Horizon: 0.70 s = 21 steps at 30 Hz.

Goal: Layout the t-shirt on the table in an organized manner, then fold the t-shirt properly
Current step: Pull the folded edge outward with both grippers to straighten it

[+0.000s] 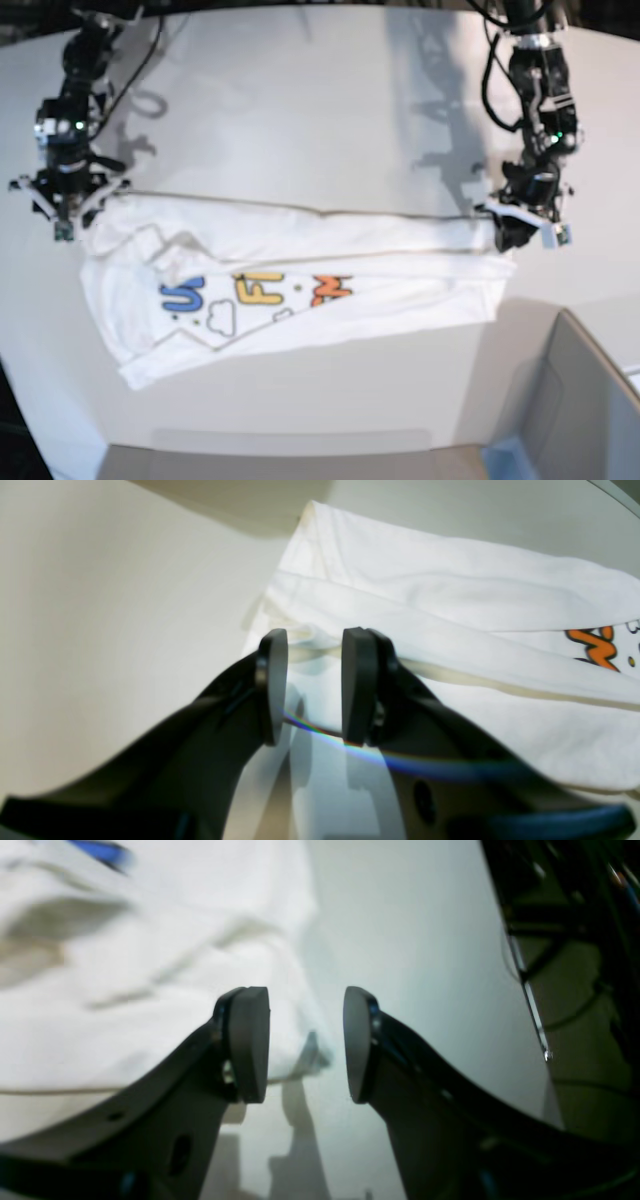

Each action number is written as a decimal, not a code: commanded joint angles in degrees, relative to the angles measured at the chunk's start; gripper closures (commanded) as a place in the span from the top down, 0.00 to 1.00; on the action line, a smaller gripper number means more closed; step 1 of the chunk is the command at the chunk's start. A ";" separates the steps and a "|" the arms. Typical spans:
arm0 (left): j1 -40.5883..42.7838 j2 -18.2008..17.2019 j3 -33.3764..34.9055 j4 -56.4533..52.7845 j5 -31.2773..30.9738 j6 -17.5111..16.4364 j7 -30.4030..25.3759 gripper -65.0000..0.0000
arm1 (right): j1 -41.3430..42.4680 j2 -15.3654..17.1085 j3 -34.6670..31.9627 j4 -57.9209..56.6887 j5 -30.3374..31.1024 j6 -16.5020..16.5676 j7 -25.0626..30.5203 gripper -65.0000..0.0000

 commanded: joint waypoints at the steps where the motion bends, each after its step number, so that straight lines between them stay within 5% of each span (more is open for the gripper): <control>1: -0.01 -0.76 -0.21 1.05 -0.35 -0.08 -1.21 0.30 | 1.16 0.16 1.82 0.46 0.43 1.47 1.45 0.38; 7: 0.52 -0.67 -0.21 1.05 -0.35 -0.08 -1.21 0.30 | 5.38 0.52 14.04 -3.67 5.70 18.53 1.28 0.38; 11: 0.52 -0.58 -0.21 1.05 -0.35 -0.08 -1.21 0.30 | 7.92 0.34 19.85 -6.31 5.79 26.97 1.19 0.38; 14: 0.60 -0.58 -0.21 1.05 -0.35 -0.08 -1.21 0.30 | 8.01 0.60 20.81 -8.42 5.70 29.78 1.01 0.40; 21: 1.31 0.56 -0.12 1.67 -0.44 -0.08 -1.21 0.30 | 8.28 0.60 20.46 -9.21 4.65 29.91 -4.17 0.54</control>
